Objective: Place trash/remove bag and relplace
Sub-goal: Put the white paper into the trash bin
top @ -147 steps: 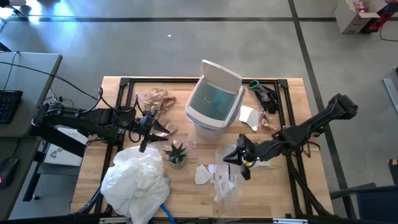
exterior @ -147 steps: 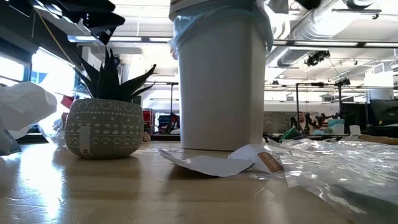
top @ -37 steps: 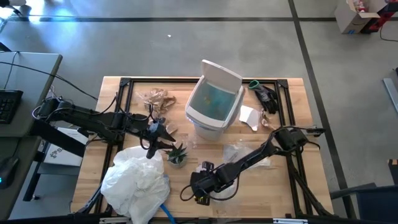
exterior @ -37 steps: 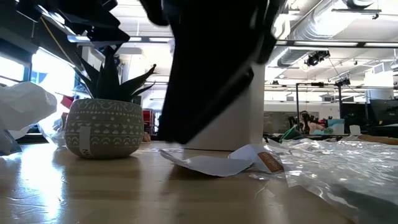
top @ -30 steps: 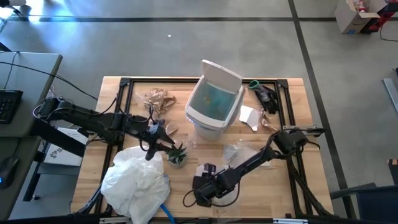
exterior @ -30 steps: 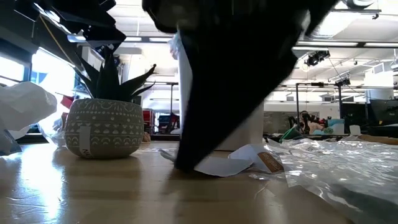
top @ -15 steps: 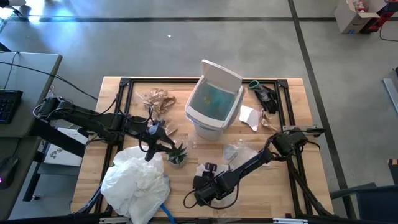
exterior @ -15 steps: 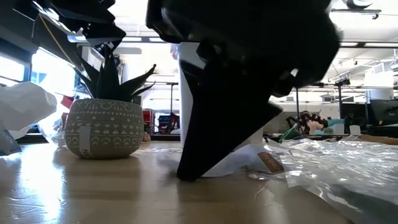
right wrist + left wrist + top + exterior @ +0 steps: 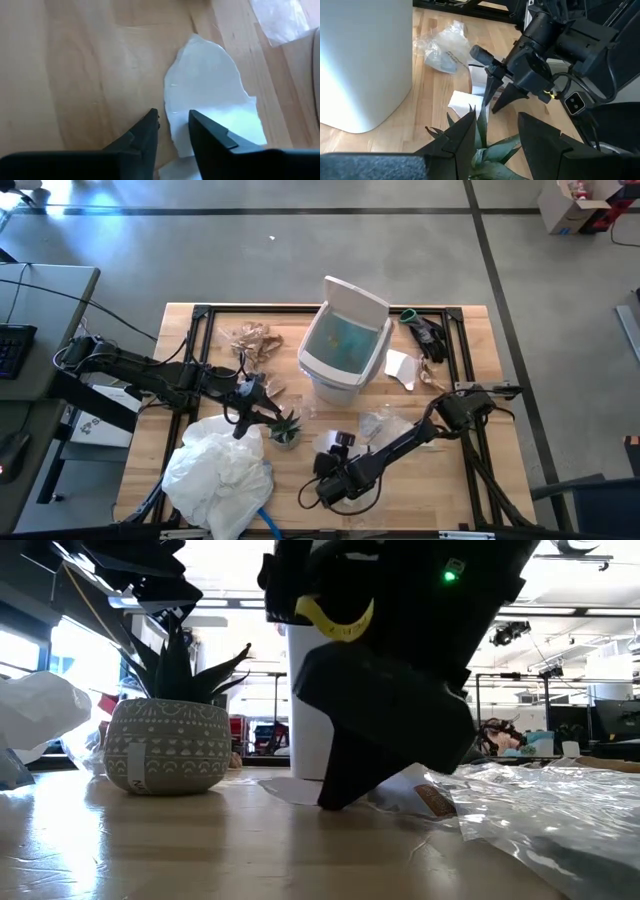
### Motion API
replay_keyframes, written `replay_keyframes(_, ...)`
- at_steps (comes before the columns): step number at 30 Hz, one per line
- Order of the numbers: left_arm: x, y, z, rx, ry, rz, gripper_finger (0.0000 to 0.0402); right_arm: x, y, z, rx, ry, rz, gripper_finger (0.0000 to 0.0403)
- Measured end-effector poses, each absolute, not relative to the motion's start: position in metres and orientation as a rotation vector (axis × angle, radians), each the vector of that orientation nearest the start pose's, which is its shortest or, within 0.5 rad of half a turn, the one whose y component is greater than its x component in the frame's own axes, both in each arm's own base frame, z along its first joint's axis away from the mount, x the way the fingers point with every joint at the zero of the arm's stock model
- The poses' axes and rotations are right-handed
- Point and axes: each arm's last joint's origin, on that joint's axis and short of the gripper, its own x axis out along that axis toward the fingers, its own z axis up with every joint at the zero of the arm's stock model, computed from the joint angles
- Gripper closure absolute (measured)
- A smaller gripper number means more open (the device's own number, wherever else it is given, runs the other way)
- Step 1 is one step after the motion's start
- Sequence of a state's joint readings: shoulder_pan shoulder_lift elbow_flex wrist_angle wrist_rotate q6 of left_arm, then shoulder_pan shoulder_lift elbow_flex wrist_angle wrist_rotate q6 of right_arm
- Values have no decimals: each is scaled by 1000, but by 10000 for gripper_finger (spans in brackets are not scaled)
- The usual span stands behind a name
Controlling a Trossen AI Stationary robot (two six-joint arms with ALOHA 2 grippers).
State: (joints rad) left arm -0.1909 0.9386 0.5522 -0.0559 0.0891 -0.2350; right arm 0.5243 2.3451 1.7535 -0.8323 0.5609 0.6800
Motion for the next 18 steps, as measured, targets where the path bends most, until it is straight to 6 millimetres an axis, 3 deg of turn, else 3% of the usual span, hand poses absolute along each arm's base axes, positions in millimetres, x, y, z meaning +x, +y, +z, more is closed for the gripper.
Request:
replay_keyframes(6,197,-41,238,-223,477,-222,268,398,212,116,-126,1130,-460,320)
replay_keyframes(15,196,-43,238,-217,478,-223,268,404,209,152,71,1068,-397,298)
replay_keyframes(18,196,-43,238,-217,476,-220,268,410,210,154,120,1025,-368,297)
